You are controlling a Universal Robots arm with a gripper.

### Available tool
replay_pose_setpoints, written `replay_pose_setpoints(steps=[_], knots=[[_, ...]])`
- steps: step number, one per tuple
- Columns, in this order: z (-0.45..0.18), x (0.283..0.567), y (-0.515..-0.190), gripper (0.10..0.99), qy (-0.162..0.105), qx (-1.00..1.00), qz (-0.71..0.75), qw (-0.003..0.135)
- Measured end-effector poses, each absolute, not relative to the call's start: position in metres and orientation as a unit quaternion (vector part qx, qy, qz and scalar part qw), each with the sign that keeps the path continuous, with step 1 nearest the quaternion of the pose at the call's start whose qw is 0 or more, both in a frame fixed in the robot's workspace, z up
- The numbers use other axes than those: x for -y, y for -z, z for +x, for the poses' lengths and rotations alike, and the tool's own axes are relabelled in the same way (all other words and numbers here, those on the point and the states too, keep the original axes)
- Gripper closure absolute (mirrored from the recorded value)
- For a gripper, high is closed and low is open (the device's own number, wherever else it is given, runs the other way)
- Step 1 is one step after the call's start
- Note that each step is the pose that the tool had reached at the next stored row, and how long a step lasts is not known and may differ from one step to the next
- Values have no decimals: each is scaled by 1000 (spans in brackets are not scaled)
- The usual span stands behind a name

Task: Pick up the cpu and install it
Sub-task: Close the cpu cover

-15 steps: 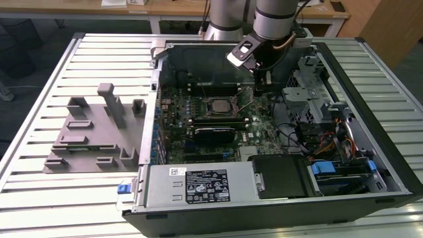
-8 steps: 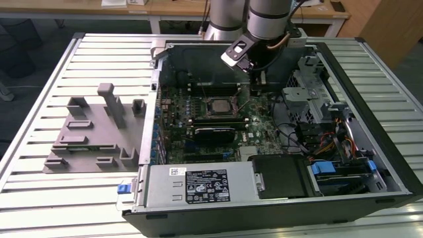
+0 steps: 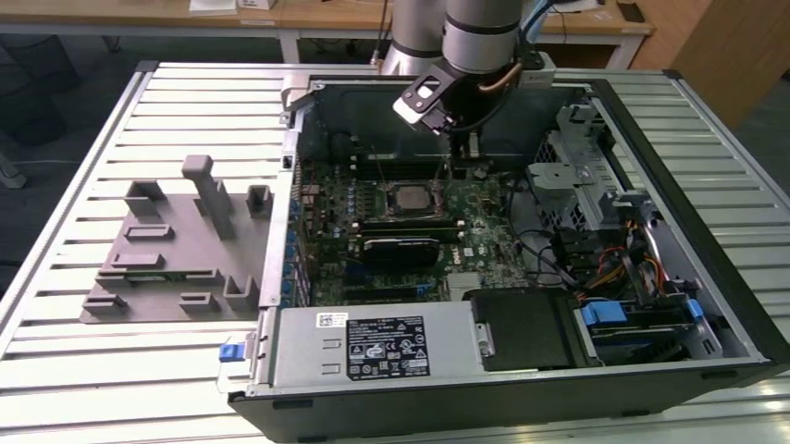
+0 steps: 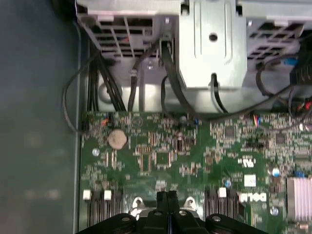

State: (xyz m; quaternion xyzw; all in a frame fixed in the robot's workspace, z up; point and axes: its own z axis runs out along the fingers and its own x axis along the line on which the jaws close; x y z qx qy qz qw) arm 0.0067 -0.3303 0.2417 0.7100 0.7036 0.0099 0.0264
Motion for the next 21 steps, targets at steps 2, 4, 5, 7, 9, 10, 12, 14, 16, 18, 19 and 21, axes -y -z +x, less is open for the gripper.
replay_pose_setpoints(steps=[2,4,5,7,9,10,12,14,16,18,19,21], knots=[[1,330,-242,980,-10,-703,710,26],[-5,330,-242,980,-10,-703,710,27],[-8,330,-242,980,-10,-703,711,27],[-15,330,-242,980,-10,-703,711,27],[-22,330,-242,980,-10,-703,711,27],[-25,330,-242,980,-10,-703,711,27],[-31,330,-242,980,-10,-702,711,27],[-37,330,-242,980,-10,-702,712,27],[-43,330,-242,980,-10,-702,712,27],[-48,330,-241,980,-10,-702,712,27],[-50,330,-241,980,-10,-702,712,27],[-52,331,-238,980,-10,-702,712,27]])
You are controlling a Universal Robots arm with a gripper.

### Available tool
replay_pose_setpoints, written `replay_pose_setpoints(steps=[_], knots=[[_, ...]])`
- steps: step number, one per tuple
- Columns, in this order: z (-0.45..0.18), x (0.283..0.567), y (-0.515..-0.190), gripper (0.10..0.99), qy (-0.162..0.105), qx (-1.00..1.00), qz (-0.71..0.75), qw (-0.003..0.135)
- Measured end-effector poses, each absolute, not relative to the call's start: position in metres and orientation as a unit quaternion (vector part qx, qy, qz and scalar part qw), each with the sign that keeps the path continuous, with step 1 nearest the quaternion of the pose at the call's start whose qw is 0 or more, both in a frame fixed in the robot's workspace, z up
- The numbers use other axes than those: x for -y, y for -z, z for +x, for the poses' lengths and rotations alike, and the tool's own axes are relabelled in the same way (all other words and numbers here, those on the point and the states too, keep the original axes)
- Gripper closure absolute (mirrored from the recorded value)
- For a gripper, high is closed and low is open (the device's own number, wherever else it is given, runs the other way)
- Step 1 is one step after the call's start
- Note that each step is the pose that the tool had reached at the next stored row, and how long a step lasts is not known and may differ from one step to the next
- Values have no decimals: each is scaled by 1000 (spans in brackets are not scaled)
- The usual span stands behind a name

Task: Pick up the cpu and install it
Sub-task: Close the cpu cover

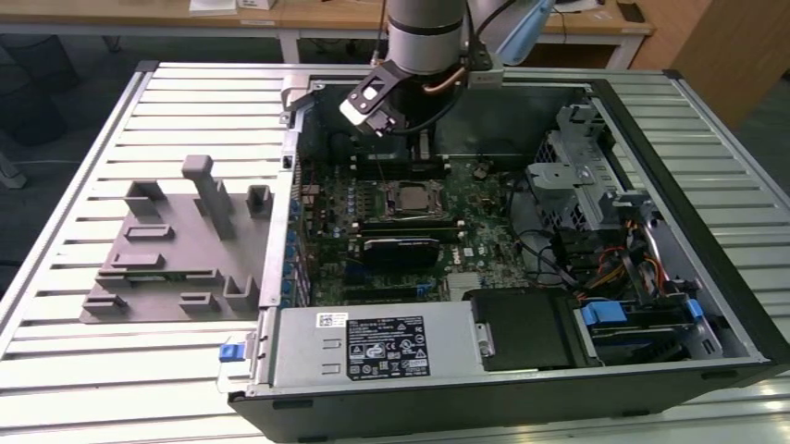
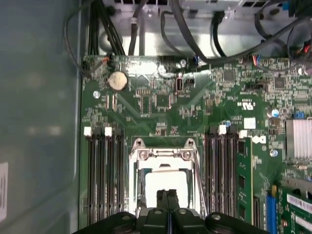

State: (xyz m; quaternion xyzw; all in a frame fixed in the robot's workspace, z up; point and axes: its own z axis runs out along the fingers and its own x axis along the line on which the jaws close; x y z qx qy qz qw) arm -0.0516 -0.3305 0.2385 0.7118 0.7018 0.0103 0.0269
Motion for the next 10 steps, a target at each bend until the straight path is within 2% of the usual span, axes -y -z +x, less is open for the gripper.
replay_pose_setpoints(steps=[10], knots=[[-55,334,-225,980,-10,-702,712,26]])
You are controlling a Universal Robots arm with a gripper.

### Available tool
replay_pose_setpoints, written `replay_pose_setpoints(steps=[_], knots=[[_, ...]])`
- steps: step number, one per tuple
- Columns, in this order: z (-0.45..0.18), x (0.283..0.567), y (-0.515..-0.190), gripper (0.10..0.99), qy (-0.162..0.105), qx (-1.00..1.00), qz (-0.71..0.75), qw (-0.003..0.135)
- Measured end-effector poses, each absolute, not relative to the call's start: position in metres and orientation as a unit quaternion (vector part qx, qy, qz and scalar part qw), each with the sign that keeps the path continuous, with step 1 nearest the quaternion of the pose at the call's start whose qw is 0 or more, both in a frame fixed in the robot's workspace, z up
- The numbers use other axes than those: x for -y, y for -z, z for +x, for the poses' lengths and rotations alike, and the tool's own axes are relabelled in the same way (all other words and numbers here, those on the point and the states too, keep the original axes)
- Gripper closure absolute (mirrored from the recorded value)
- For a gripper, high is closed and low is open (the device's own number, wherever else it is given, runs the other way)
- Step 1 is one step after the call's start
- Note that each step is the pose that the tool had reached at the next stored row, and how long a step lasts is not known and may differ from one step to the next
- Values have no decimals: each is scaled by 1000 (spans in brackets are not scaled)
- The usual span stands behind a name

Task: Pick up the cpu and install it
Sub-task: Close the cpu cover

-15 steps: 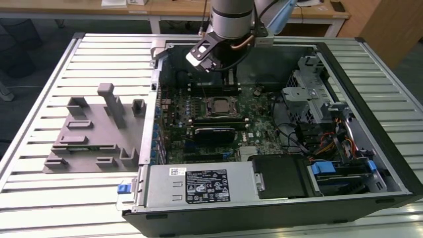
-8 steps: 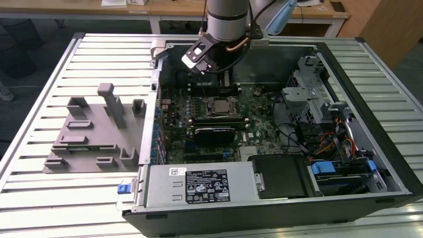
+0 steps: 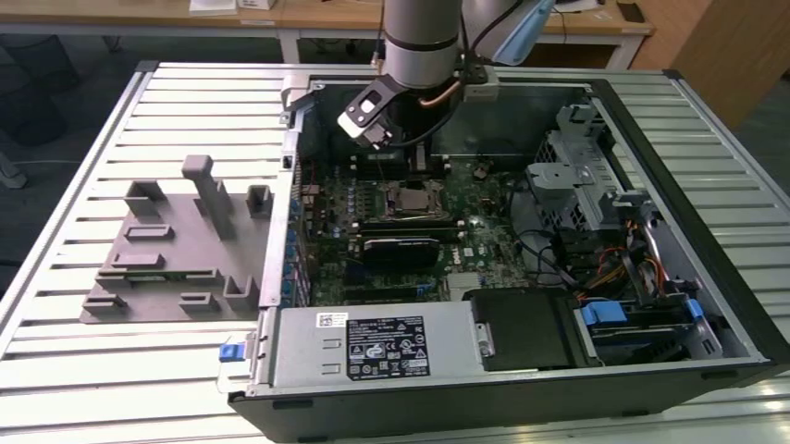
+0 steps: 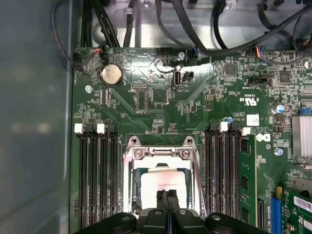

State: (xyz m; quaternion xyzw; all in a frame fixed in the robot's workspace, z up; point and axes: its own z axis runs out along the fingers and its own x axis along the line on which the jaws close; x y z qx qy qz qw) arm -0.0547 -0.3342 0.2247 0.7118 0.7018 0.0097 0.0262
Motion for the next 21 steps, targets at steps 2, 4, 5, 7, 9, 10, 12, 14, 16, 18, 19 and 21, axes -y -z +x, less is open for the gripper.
replay_pose_setpoints(steps=[2,4,5,7,9,10,12,14,16,18,19,21], knots=[[-56,334,-223,980,-10,-702,712,26],[-57,334,-223,980,-9,-702,712,26],[-57,334,-223,980,-9,-702,712,26],[-57,334,-223,980,-9,-702,712,26],[-57,334,-223,980,-10,-703,711,26],[-57,334,-223,980,-10,-706,708,26],[-57,334,-223,980,-10,-717,697,26],[-57,334,-223,980,-10,-728,685,26],[-57,334,-223,980,-11,-738,674,26],[-57,334,-223,980,-11,-748,663,25],[-57,334,-223,980,-11,-752,658,25],[-57,334,-222,980,-12,-761,648,25]])
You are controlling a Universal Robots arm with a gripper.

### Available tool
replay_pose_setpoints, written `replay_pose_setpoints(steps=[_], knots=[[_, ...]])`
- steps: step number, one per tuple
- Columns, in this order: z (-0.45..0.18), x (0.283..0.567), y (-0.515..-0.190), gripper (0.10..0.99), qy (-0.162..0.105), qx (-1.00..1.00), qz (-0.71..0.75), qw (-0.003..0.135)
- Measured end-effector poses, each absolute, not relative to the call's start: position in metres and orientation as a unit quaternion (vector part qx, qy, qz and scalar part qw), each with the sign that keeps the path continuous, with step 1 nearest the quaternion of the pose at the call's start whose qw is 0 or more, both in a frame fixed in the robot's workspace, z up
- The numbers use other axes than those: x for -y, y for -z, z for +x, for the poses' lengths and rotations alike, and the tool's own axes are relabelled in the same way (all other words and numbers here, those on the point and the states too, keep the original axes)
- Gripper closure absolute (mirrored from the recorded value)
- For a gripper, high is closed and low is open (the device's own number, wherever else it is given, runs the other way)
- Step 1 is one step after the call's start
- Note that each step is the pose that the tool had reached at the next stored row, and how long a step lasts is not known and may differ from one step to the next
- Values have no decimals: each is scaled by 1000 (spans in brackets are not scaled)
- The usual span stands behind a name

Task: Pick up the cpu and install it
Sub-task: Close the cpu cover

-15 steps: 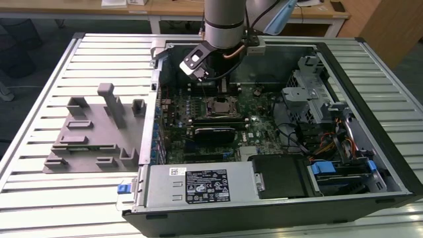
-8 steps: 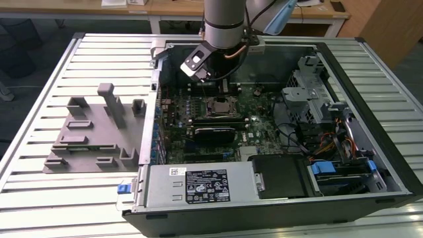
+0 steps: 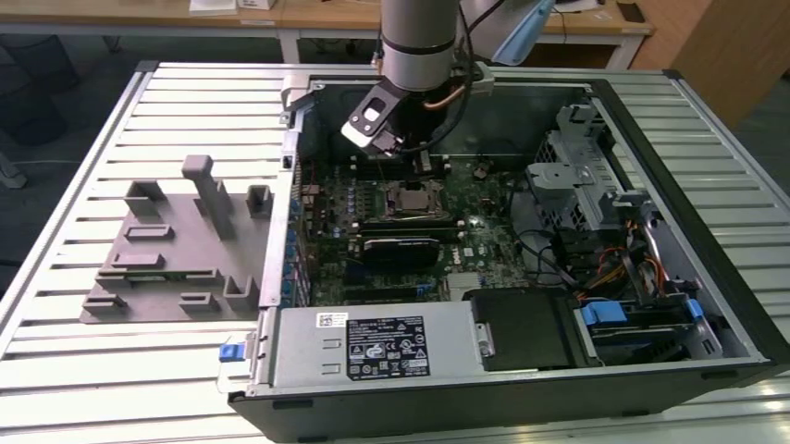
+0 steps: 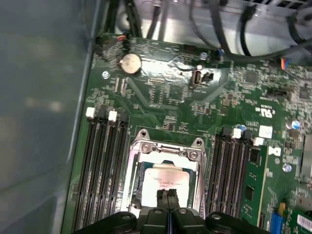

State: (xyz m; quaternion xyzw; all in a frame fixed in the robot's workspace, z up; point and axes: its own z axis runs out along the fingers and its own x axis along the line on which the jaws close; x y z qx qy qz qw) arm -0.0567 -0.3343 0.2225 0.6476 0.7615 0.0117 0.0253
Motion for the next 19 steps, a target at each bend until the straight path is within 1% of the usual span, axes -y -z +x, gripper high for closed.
replay_pose_setpoints(steps=[19], knots=[[-57,334,-222,980,-15,-837,547,24]])
